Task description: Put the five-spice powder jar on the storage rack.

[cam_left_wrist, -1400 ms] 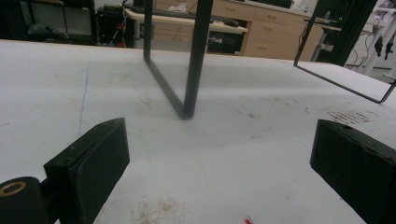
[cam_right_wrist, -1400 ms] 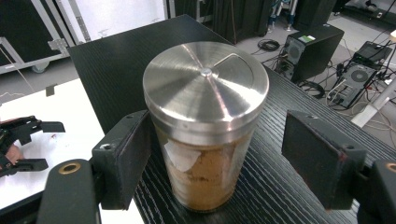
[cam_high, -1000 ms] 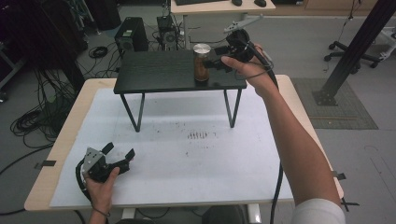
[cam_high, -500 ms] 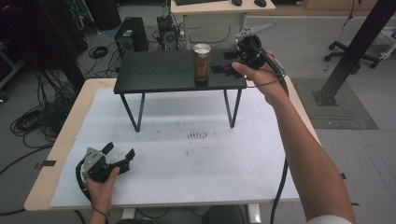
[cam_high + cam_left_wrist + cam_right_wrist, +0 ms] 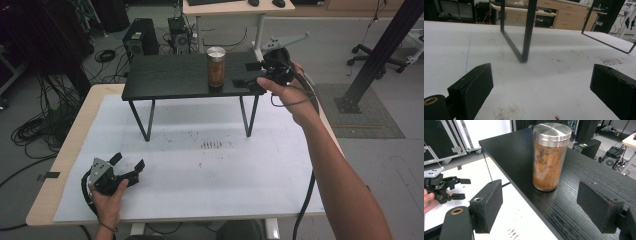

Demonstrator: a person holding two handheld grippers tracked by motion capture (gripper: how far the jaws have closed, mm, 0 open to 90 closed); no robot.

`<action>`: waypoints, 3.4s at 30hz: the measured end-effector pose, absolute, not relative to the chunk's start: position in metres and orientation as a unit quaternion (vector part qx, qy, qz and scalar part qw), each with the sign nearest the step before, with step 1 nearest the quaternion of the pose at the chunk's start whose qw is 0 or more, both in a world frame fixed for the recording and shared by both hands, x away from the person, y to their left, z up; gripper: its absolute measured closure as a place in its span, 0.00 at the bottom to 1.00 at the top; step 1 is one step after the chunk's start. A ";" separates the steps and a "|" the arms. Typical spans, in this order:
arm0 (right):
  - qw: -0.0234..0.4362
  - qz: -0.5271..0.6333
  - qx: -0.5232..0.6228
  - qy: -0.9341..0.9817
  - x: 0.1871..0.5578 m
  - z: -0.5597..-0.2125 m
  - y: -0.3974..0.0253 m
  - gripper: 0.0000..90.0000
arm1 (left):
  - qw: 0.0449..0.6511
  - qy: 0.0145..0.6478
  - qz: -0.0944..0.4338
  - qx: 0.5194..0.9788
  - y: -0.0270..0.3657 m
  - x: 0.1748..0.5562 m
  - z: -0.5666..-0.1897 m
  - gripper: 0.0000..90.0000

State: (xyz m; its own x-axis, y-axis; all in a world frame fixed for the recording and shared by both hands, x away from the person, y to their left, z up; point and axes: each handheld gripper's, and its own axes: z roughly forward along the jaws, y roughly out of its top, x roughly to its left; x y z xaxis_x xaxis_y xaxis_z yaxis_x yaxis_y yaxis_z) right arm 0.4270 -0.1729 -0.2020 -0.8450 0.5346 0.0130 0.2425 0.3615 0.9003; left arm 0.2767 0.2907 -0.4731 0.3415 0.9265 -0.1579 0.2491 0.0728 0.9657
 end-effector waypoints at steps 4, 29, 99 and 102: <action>0.142 0.513 0.237 0.813 0.418 -0.204 -0.175 0.23 | 0.550 0.485 0.308 0.606 0.291 0.277 -0.473 0.06; 0.153 0.512 0.232 0.813 0.364 -0.225 -0.186 0.23 | 0.550 0.481 0.310 0.609 0.291 0.276 -0.473 0.06; 0.182 0.497 0.282 0.800 0.304 -0.329 -0.237 0.18 | 0.539 0.481 0.312 0.617 0.288 0.277 -0.473 0.06; 0.183 0.497 0.283 0.800 0.303 -0.333 -0.237 0.17 | 0.538 0.482 0.312 0.617 0.288 0.277 -0.473 0.06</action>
State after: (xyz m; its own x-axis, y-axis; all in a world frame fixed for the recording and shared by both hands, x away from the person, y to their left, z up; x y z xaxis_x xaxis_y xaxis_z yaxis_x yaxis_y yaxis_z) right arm 0.3026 -0.2371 -0.3334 -0.7721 0.6354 -0.0115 0.2711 0.3458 0.8983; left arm 0.2775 0.2882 -0.4727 0.3413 0.9305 -0.1328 0.2590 0.0428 0.9649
